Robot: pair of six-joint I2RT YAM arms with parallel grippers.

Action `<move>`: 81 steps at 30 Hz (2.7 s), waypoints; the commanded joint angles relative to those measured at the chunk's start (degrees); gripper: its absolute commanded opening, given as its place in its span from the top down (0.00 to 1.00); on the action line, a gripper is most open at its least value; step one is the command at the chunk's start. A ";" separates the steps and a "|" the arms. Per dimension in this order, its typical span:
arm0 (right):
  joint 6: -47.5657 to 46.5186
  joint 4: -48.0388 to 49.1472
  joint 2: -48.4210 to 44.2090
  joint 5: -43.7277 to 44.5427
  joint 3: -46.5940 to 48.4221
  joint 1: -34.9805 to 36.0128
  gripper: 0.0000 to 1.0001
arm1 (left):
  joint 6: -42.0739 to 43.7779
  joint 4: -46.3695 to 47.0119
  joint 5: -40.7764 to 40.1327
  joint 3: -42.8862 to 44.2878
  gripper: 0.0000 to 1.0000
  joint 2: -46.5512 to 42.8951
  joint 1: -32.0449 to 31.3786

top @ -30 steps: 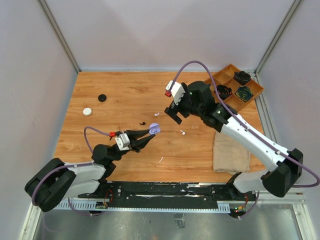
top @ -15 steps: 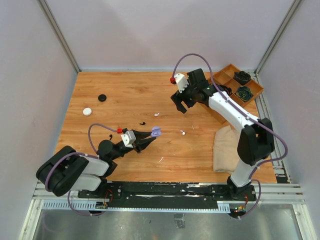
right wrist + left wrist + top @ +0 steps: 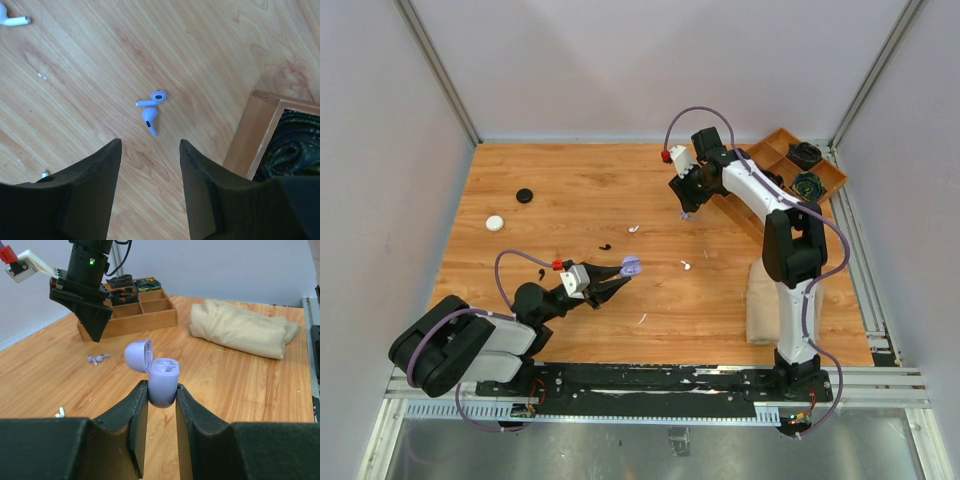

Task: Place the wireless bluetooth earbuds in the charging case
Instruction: Move the earbud to the center of the board.

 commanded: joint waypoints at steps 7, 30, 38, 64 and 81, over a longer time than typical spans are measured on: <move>-3.57 -4.60 7.01 -2.46 6.22 -0.77 0.55 | 1.15 13.04 0.85 0.36 1.00 -0.43 0.52; -4.56 -6.06 13.14 1.10 8.03 -0.82 0.74 | 0.16 11.67 2.89 1.69 1.00 -0.32 0.53; 0.69 -6.20 9.54 1.86 4.75 -0.75 0.80 | -0.33 12.20 3.07 1.69 1.00 -0.34 0.51; 29.38 -6.49 -5.54 14.86 -24.54 3.22 0.75 | -1.19 12.85 2.36 1.11 1.00 -0.74 0.54; 20.39 -14.16 -5.77 14.85 -15.65 3.22 0.62 | -1.44 12.64 2.87 1.16 1.00 -1.22 0.46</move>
